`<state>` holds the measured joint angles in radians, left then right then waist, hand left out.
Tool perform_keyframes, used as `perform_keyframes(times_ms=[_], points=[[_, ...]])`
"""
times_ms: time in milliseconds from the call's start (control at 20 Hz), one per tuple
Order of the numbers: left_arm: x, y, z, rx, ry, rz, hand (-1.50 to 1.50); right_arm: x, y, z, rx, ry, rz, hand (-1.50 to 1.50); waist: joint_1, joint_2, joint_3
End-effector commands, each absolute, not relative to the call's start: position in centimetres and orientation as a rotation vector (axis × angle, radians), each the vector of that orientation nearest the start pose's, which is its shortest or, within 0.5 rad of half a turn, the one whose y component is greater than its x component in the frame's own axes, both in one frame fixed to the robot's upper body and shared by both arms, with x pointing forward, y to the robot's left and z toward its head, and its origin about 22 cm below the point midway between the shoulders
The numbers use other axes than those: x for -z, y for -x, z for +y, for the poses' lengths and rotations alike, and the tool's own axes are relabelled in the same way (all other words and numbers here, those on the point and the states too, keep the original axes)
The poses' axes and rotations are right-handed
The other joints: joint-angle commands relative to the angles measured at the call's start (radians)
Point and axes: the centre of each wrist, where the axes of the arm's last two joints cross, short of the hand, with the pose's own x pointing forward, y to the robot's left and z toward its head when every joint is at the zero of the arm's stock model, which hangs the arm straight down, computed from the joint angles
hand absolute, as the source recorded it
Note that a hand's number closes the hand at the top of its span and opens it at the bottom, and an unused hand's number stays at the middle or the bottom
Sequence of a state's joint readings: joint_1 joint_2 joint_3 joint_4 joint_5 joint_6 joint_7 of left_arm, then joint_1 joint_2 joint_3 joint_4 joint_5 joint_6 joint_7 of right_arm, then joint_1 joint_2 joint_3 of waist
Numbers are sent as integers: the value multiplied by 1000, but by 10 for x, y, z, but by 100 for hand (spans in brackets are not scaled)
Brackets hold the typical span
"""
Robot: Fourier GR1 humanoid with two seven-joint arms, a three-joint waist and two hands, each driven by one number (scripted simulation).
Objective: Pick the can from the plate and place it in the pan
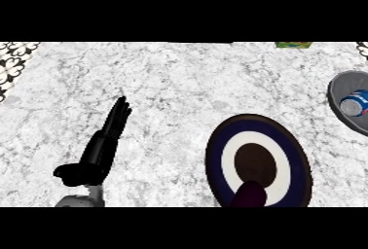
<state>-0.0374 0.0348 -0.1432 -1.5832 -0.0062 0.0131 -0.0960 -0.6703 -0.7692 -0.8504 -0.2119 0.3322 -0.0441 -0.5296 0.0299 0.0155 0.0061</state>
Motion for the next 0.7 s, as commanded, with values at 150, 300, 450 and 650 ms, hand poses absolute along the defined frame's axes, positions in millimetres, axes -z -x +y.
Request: perform_keyframes(times_ms=[150,300,450,650], points=[[-18,-245,201,127,72,-1711,0,-42,-231,-569,216,630,-1609,-150,-16,-8,-2],[-12,-240,207,152,87,-1715,0,-29,-227,-564,201,571,-1649,-150,-14,-9,-3],[-21,-250,194,120,80,-1705,0,-7,-222,-553,160,574,-1659,-150,-16,-10,-3],[-8,-241,199,143,51,-1693,0,-22,-189,-580,120,592,-1654,-150,-23,-12,-4]])
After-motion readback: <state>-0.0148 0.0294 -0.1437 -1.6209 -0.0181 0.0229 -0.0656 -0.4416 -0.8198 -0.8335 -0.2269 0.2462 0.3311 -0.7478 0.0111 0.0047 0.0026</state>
